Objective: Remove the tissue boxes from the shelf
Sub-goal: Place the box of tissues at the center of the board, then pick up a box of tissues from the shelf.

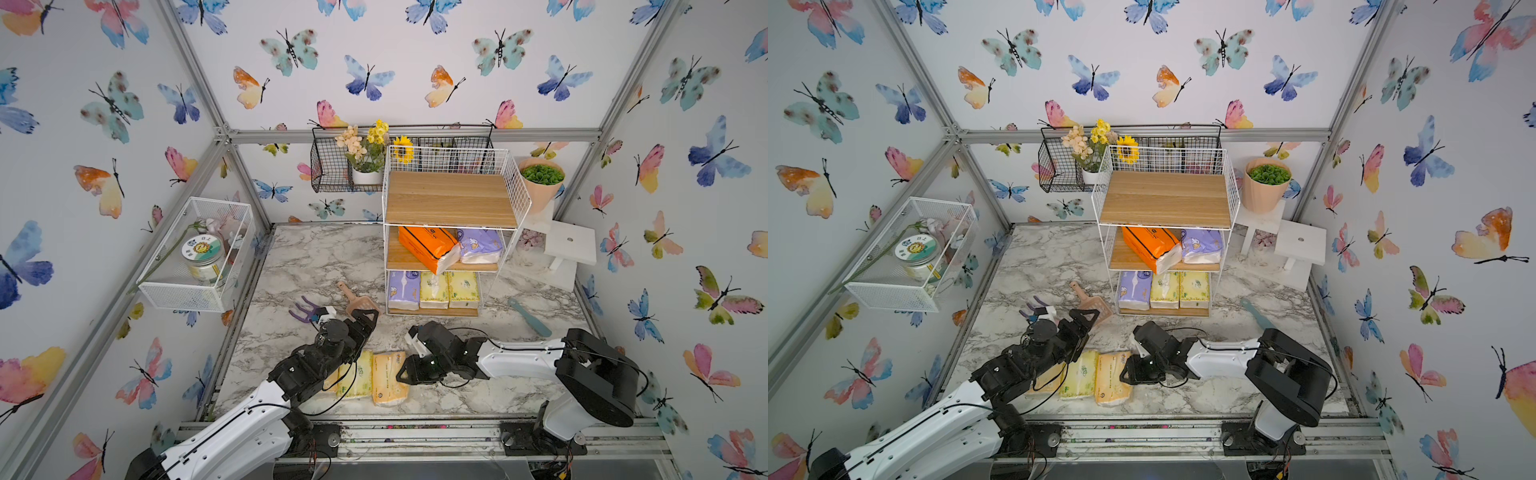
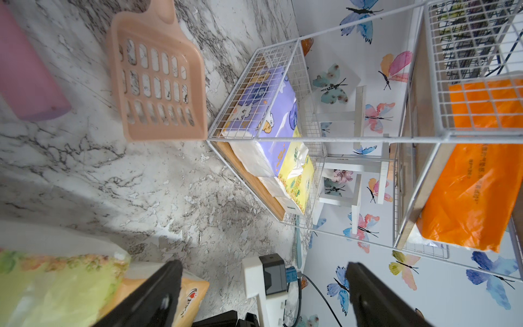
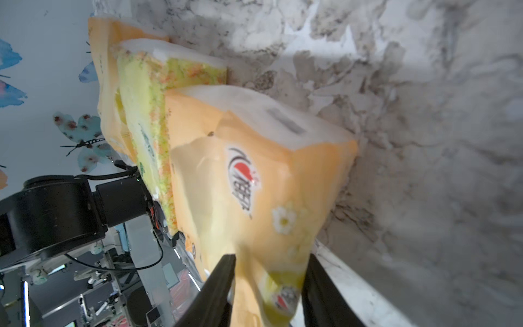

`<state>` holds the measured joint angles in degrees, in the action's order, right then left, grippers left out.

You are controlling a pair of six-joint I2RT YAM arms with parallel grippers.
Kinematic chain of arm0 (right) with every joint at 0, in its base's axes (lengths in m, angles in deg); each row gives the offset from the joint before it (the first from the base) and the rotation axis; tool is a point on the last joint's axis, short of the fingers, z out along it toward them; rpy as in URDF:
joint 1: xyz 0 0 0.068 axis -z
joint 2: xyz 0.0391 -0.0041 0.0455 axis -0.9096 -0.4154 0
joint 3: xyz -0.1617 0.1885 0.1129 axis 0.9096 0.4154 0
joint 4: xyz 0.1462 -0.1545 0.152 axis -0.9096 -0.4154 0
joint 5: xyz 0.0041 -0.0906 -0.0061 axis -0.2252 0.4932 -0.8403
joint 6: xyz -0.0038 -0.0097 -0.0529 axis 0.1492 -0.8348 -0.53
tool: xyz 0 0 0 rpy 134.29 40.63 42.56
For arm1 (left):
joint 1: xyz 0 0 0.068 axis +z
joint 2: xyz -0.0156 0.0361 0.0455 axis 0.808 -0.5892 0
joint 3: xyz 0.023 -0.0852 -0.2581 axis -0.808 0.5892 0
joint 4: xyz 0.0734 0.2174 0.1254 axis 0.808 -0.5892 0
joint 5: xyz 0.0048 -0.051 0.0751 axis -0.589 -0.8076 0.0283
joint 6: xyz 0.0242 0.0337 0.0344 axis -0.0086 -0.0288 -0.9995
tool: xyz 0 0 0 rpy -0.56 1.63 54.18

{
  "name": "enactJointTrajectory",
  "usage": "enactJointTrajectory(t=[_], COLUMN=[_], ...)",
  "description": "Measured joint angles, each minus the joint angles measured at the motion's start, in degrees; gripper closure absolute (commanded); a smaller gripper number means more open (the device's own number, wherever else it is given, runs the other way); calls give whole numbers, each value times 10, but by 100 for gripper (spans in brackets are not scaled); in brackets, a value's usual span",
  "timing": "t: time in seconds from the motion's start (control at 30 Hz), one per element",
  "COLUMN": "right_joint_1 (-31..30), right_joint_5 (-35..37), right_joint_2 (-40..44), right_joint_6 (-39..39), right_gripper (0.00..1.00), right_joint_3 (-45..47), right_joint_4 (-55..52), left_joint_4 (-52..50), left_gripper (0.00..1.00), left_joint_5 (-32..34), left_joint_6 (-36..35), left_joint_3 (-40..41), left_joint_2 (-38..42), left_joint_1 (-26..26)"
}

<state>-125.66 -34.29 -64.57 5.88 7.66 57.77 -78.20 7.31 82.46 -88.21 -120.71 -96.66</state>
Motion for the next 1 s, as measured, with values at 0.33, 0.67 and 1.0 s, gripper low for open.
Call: enactJointTrajectory(t=[0.33, 0.67, 1.0], right_joint_1=[0, 0, 0], right_joint_5=[188, 367, 488], right_joint_2=[219, 322, 418], right_joint_6=[31, 137, 210], right_gripper=[42, 40, 41], right_joint_3=[-34, -128, -118], right_joint_4=[-140, -170, -263], left_joint_4=[38, 143, 251], left_gripper=[8, 11, 36], left_joint_5=[0, -18, -73], left_joint_6=[-10, -44, -60], left_joint_3=[4, 8, -114], left_joint_2=[22, 24, -141], left_joint_1=[0, 1, -44])
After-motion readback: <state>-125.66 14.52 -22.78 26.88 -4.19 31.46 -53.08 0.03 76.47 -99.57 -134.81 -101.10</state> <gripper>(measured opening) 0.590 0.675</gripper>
